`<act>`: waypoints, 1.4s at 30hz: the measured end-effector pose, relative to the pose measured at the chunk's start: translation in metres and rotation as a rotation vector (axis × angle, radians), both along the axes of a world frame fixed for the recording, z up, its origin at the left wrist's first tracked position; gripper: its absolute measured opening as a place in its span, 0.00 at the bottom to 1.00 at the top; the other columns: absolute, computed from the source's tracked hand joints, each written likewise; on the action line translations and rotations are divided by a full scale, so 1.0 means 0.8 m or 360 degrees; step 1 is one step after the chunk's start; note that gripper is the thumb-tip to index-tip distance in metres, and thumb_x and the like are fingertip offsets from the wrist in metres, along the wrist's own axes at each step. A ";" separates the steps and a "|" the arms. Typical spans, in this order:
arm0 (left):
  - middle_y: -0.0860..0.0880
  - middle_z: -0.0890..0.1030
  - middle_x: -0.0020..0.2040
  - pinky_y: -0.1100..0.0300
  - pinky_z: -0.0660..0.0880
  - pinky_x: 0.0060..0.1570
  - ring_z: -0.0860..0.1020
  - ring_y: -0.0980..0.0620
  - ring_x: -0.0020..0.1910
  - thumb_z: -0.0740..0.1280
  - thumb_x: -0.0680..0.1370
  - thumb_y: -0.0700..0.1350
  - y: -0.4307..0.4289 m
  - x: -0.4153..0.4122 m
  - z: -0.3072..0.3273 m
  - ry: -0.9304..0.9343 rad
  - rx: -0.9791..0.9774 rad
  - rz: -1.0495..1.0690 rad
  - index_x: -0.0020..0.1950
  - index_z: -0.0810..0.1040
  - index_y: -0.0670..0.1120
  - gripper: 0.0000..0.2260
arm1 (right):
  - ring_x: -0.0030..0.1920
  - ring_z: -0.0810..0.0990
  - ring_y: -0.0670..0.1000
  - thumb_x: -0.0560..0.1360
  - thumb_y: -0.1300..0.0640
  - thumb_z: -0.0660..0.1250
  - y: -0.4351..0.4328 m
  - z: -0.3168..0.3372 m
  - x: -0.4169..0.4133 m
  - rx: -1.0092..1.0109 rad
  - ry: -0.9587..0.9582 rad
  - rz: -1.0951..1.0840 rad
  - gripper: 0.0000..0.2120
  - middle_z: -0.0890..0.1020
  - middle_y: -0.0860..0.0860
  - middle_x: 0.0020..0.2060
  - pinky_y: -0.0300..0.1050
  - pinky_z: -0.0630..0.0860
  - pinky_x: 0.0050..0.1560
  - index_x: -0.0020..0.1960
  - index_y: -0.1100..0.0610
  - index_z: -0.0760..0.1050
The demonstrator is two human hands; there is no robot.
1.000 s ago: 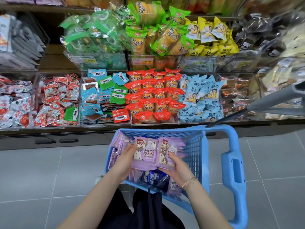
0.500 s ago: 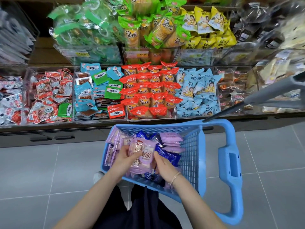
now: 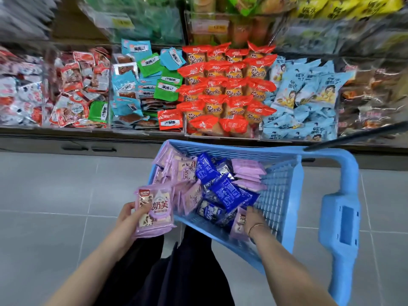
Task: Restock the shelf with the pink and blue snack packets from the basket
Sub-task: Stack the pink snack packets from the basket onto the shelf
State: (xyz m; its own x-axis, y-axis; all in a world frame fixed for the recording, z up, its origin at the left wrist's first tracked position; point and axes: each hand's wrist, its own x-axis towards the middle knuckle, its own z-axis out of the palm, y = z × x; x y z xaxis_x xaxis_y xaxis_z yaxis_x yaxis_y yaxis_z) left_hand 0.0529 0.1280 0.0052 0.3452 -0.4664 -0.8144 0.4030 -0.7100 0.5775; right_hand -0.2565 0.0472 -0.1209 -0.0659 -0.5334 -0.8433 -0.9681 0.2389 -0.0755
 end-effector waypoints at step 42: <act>0.41 0.81 0.52 0.55 0.76 0.39 0.82 0.46 0.45 0.74 0.71 0.45 -0.041 0.021 0.022 -0.0044 -0.0037 -0.0146 0.61 0.67 0.42 0.24 | 0.69 0.65 0.56 0.76 0.55 0.64 -0.115 0.060 0.014 -0.0660 -0.0225 0.0103 0.23 0.69 0.56 0.68 0.46 0.63 0.70 0.69 0.60 0.66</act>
